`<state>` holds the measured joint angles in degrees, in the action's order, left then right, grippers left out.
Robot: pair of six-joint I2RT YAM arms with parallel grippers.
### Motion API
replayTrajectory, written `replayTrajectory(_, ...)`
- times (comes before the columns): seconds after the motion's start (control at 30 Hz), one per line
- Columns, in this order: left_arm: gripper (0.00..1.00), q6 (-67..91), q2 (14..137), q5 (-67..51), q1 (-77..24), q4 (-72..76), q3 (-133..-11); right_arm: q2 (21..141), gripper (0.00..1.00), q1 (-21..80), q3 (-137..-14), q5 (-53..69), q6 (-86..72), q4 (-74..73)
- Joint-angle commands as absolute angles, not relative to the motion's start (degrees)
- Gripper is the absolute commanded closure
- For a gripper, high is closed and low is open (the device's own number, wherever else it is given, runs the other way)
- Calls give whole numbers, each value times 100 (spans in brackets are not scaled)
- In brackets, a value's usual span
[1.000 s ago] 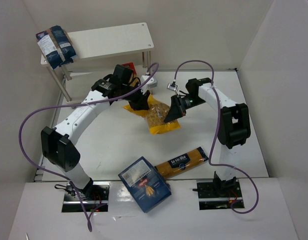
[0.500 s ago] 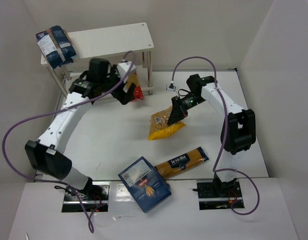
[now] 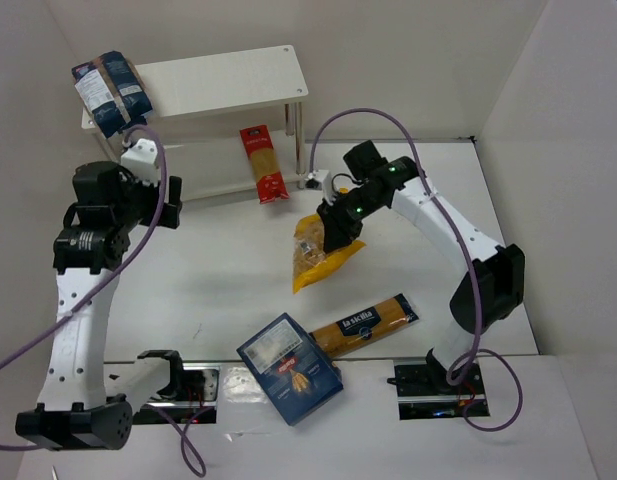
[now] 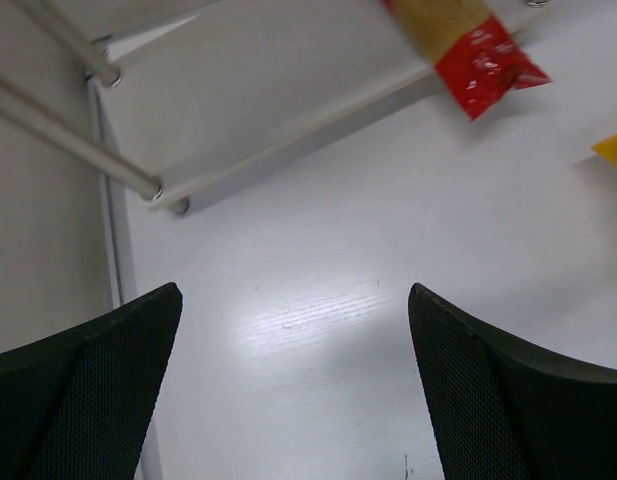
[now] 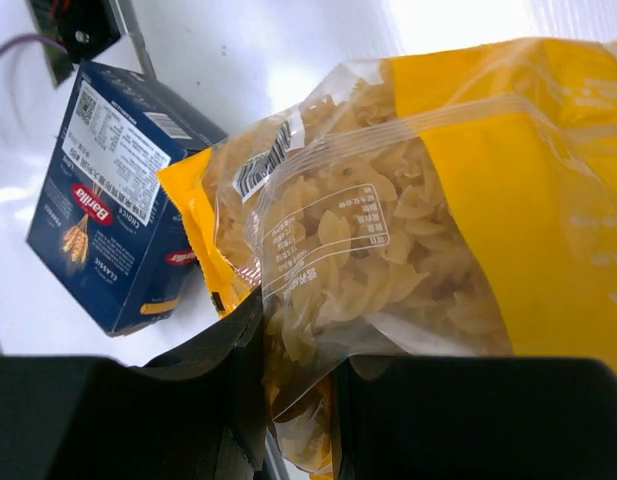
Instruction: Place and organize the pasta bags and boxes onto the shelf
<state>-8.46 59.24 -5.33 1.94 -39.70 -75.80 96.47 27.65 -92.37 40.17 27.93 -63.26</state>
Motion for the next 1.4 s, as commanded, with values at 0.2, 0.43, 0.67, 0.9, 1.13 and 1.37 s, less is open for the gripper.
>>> replayTrajectory(0.2, 1, 0, 4832, -176, 1198, -4034, -6857, 8991, 100, 4148, -9668, 1753, 2413, -4999)
replayTrajectory(0.43, 1, 141, 4228, -96, 2114, -3753, -6267, 8991, 100, 5273, -9519, -581, 2584, -3965)
replayTrajectory(0.67, 1, 141, 3581, -580, 3266, -3674, -5726, 9216, 100, 5484, -9326, -1780, 2646, -2646)
replayTrajectory(0.9, 1, 141, 3193, -756, 3858, -3588, -5625, 9384, 100, 5484, -8761, -2109, 2621, -1400)
replayTrajectory(1.13, 1, 141, 3125, -784, 3911, -3507, -5511, 9641, 100, 5484, -8661, -2171, 2593, -660)
replayTrajectory(1.37, 1, 141, 2772, -896, 3911, -3454, -5440, 9853, 100, 5505, -8995, -2189, 2611, -493)
